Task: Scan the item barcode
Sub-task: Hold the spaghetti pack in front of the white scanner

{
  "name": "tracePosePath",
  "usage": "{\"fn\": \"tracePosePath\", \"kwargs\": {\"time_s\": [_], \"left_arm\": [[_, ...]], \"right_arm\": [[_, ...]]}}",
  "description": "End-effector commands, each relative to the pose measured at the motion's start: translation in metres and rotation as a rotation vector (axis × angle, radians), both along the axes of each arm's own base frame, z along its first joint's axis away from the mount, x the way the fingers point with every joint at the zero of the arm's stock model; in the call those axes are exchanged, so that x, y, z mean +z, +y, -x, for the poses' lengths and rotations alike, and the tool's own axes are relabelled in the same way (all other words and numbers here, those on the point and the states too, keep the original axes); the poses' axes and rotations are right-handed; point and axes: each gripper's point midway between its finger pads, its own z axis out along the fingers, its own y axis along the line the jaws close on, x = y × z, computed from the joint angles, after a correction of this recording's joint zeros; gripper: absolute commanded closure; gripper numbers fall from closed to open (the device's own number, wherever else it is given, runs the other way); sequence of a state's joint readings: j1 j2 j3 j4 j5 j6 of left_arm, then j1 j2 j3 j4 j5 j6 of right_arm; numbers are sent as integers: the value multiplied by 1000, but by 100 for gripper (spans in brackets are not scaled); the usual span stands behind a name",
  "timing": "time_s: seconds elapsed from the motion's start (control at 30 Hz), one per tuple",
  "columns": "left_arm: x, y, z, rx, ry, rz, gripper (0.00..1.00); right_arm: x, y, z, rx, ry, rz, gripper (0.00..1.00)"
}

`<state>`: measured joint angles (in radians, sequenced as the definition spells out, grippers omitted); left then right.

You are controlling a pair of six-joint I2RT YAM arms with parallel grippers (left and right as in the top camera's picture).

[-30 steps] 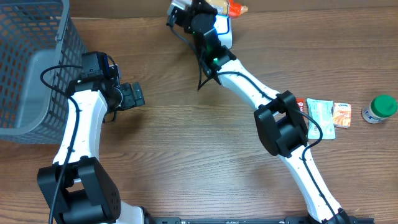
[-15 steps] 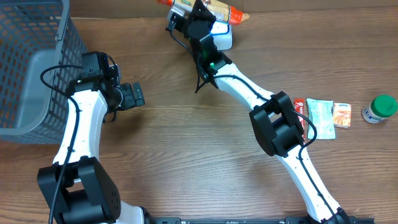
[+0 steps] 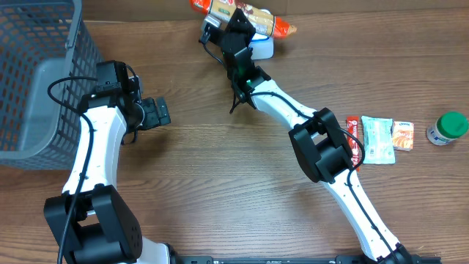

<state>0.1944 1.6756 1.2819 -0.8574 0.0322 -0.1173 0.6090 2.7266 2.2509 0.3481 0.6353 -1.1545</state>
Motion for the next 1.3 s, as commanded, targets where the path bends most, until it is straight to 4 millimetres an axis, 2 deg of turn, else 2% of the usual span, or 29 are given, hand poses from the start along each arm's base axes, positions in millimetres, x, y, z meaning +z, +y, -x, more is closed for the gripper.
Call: {"fn": "tracePosePath", "kwargs": {"time_s": [0.0,0.23,0.4,0.47,0.53,0.67,0.83,1.0,1.2,1.27], "left_arm": [[5,0,-3,0,-15,-8,0],[5,0,-3,0,-15,-8,0],[5,0,-3,0,-15,-8,0],[5,0,-3,0,-15,-8,0],[5,0,-3,0,-15,-8,0],[5,0,-3,0,-15,-8,0],[5,0,-3,0,-15,-8,0],[5,0,-3,0,-15,-8,0],[5,0,-3,0,-15,-8,0],[5,0,-3,0,-15,-8,0]], "right_arm": [[49,-6,0,-27,-107,-52,96],[53,-5,0,-26,-122,-32,96],[79,6,10,-5,-221,-58,96],[83,11,13,2,-236,-60,96],[79,12,13,4,-219,-48,96],[57,10,8,3,-136,1,96],[55,10,7,8,-128,-42,96],[24,17,7,49,-18,31,96],[20,17,6,49,-16,84,96],[28,17,6,49,-46,104,96]]}}
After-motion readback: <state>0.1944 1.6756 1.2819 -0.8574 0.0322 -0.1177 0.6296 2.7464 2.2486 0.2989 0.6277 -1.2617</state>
